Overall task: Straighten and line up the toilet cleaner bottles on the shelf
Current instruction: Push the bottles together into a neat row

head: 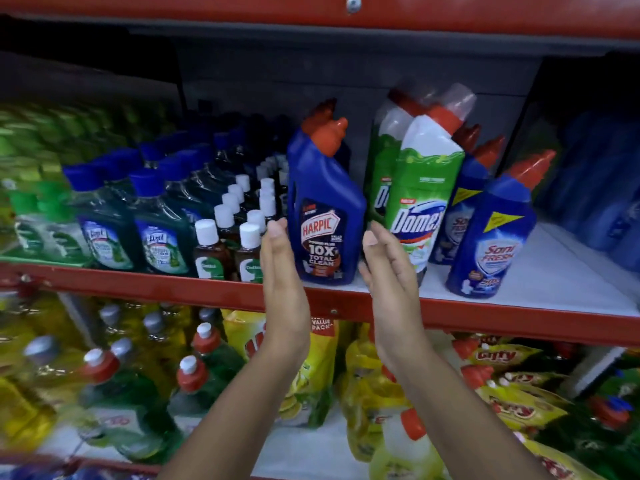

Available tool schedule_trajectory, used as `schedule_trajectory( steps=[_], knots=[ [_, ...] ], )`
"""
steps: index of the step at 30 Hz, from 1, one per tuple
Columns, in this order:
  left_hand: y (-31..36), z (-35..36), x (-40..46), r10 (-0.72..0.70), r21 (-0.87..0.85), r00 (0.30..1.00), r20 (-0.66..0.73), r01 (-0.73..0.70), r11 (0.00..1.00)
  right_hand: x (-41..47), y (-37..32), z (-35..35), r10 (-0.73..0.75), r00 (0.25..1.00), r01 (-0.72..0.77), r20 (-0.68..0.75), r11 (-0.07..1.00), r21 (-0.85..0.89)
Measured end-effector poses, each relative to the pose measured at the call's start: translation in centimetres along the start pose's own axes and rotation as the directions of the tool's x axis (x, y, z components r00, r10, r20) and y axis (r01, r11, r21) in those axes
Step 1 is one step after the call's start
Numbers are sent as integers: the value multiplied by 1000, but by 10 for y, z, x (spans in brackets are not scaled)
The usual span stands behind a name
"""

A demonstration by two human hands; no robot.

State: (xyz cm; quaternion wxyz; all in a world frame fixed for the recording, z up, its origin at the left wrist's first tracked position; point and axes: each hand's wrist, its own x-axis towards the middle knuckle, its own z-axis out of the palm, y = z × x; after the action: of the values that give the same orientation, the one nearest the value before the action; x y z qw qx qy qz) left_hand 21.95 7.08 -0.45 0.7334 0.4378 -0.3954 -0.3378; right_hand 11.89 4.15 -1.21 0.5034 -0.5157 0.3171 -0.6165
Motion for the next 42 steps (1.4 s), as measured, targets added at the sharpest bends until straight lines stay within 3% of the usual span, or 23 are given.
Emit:
schedule_trajectory(
  steps=[6, 13, 21, 38, 42],
  knots=[
    [5, -7, 3, -109, -26, 979, 171, 115, 993, 11, 6, 5, 93, 996, -92, 11, 995, -37],
    [11, -15, 4, -180, -61, 951, 251, 201, 978, 16, -2, 6, 121, 988, -113, 94, 990, -87],
    [9, -19, 3, -161, -47, 951, 263, 180, 983, 22, -1, 6, 183, 967, -151, 176, 972, -178],
    [10, -16, 3, -199, -58, 953, 227, 217, 975, 21, -6, 8, 192, 957, -159, 216, 974, -164],
    [13, -11, -7, -162, -32, 968, 189, 171, 985, 15, -10, 4, 168, 960, -145, 225, 983, -114]
  ],
)
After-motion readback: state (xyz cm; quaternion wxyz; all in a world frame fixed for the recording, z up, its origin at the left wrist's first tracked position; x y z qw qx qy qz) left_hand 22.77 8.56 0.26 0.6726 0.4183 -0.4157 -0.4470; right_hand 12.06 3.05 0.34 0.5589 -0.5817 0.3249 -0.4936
